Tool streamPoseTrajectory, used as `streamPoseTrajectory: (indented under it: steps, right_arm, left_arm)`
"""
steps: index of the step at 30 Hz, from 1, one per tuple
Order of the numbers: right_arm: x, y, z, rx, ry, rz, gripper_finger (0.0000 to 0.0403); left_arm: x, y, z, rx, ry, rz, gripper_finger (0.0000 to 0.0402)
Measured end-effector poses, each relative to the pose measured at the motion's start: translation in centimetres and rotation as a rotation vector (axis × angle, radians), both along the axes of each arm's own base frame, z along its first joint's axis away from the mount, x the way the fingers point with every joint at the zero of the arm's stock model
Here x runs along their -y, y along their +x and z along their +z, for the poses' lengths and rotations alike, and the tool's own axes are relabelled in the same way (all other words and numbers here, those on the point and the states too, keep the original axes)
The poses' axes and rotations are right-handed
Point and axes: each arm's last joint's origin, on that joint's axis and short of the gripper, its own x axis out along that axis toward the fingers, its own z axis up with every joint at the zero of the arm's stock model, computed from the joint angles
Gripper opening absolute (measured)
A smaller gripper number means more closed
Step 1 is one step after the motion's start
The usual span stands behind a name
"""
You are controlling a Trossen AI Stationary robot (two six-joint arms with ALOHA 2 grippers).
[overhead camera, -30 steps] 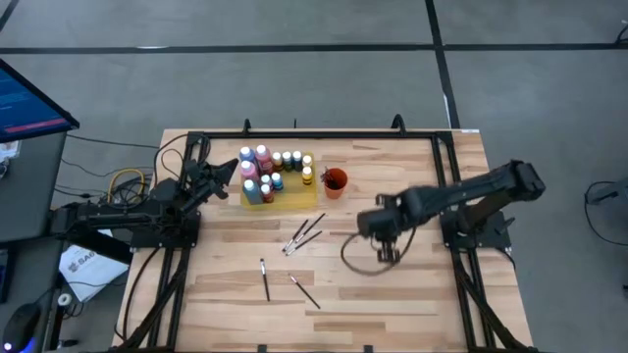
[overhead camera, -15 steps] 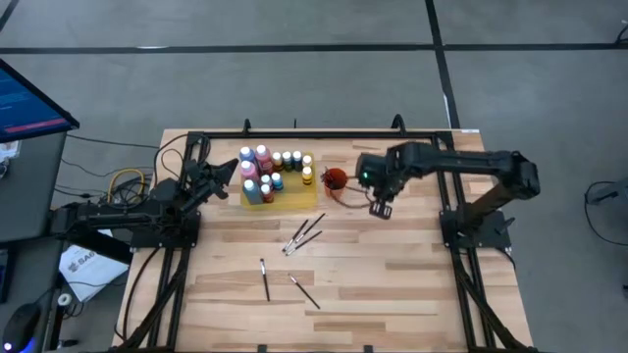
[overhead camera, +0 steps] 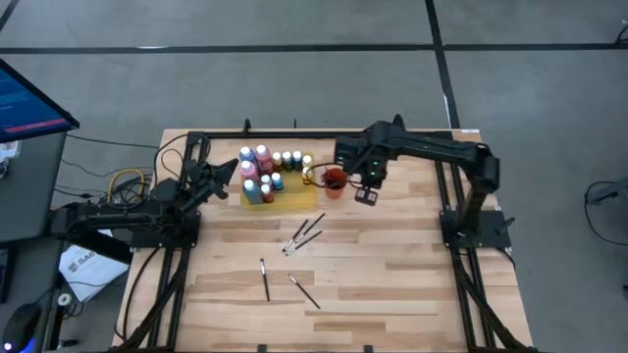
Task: Pick & Place Paint Supplies
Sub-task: Put the silver paint brush into the orange cup
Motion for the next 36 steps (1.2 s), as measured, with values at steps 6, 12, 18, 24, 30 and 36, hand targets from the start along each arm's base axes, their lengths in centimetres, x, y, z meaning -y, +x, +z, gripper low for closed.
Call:
streamPoseTrajectory:
  steps: [6, 12, 18, 24, 30, 36]
  right_arm:
    - [1.1, 2.1, -0.5, 0.007, 0.01, -0.051, 0.0]
    - [1.6, 2.7, -0.9, 0.003, 0.03, -0.067, 0.0]
    - [1.4, 2.5, -0.4, 0.02, 0.029, -0.064, 0.0]
    - [0.9, 1.8, 0.8, 0.05, -0.006, -0.059, 0.0]
    - [-0.2, 1.5, 1.7, 0.032, -0.176, 0.047, 0.0]
    - [-2.9, 2.1, 1.9, -0.09, -0.49, 0.378, 0.0]
  left_arm:
    - [0.0, 0.0, 0.0, 0.0, 0.0, 0.0, 0.0001]
    - [0.0, 0.0, 0.0, 0.0, 0.0, 0.0, 0.0001]
    - [0.0, 0.0, 0.0, 0.0, 0.0, 0.0, 0.0001]
    - [0.0, 0.0, 0.0, 0.0, 0.0, 0.0, 0.0001]
    - [0.0, 0.0, 0.0, 0.0, 0.0, 0.0, 0.0001]
    - [0.0, 0.0, 0.0, 0.0, 0.0, 0.0, 0.0001]
